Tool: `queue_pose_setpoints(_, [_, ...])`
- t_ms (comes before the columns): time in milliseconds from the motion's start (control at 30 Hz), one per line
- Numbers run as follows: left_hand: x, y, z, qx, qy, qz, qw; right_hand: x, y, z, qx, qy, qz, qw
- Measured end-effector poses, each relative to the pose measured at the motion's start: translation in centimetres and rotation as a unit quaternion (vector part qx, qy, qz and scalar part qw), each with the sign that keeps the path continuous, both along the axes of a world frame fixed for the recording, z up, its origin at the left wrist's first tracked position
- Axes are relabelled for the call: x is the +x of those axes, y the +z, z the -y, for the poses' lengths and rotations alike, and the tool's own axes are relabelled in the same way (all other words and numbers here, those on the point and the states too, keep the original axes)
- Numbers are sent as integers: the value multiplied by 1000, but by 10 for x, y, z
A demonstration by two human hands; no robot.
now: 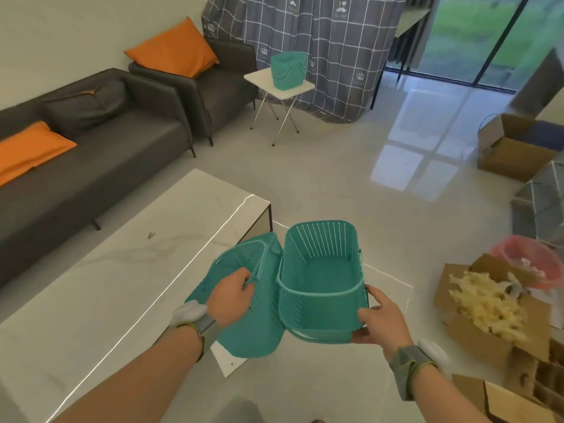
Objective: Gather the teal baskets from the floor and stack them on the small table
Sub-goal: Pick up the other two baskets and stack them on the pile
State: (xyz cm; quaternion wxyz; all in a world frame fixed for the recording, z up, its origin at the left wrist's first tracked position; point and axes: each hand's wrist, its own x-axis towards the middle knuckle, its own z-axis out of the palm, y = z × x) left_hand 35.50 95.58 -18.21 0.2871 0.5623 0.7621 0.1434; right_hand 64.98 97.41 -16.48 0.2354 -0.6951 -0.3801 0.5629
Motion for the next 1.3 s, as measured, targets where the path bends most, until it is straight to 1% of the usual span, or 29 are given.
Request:
queue_pose_setpoints(100, [17, 3, -66, 1, 10, -5, 1000, 23, 0, -71, 10, 7, -8, 1000])
queue_pose_setpoints(167, [18, 8, -89, 3, 8, -9, 1000, 22, 3, -98, 26, 17, 7, 1000])
queue_pose_setpoints(233, [24, -2, -144, 12, 8, -8, 1000, 32, -3, -144, 21, 9, 5, 1000])
queue_pose_setpoints(267, [25, 2, -151, 11, 7, -7, 1000, 31, -1, -153, 24, 19, 5, 1000])
queue_pose_setpoints(367, [33, -16, -244, 24, 3, 7, 1000, 38, -5, -237, 28, 17, 20, 999])
queue_pose_setpoints(400, [33, -14, -250, 21, 1, 10, 1000, 40, -3, -246, 29, 15, 21, 999])
queue_pose_setpoints(467, [35, -19, -314, 28, 1, 13, 1000, 46, 1, -308, 23, -4, 28, 999])
queue_pose_setpoints(500, [36, -17, -319, 26, -1, 9, 1000, 48, 5, -317, 15, -2, 33, 999])
queue_pose_setpoints(567, [34, -12, -372, 36, 0, 17, 999, 54, 12, -369, 21, -21, 32, 999])
queue_pose_setpoints(667, [32, -5, -459, 41, 8, 21, 999, 71, 16, -449, 15, -37, 15, 999])
queue_pose_setpoints(700, [33, 2, -468, 37, 3, 20, 999, 71, 21, -458, 21, -33, 21, 999])
queue_pose_setpoints(767, [36, 7, -512, 42, 6, 17, 999, 79, 23, -495, 21, -67, -14, 997])
queue_pose_setpoints(800, [39, 7, -541, 36, 6, 12, 999, 84, 20, -521, 6, -65, -34, 997])
queue_pose_setpoints(833, [40, 12, -551, 31, 1, 7, 999, 85, 23, -532, 6, -63, -39, 997])
queue_pose_setpoints(867, [44, 15, -576, 33, -6, -6, 999, 86, 23, -558, 17, -58, -37, 998])
queue_pose_setpoints(900, [49, 13, -606, 43, -4, -7, 999, 92, 21, -587, 20, -65, -58, 996])
queue_pose_setpoints(933, [55, 12, -636, 49, 0, -17, 999, 100, 15, -617, 7, -67, -64, 996])
queue_pose_setpoints(967, [65, 12, -671, 53, 4, -30, 998, 109, 9, -654, 10, -45, -68, 997])
queue_pose_setpoints(1000, [65, 15, -682, 55, 5, -30, 998, 105, 10, -671, 24, -36, -55, 998])
queue_pose_setpoints(1033, [72, 15, -704, 60, 14, -32, 998, 107, 8, -698, 24, -37, -61, 997])
queue_pose_setpoints(1067, [90, 11, -750, 66, 29, -40, 997, 124, 7, -746, 22, -13, -68, 997])
queue_pose_setpoints(1100, [92, 15, -759, 58, 34, -45, 997, 124, 7, -761, 22, -8, -72, 997])
queue_pose_setpoints(1167, [107, 21, -807, 59, 61, -47, 995, 135, 12, -822, 21, 21, -61, 998])
queue_pose_setpoints(1233, [115, 32, -831, 61, 67, -48, 995, 134, 21, -855, 24, 28, -71, 997])
queue_pose_setpoints(1300, [126, 39, -876, 65, 84, -58, 993, 138, 27, -913, 26, 49, -54, 997])
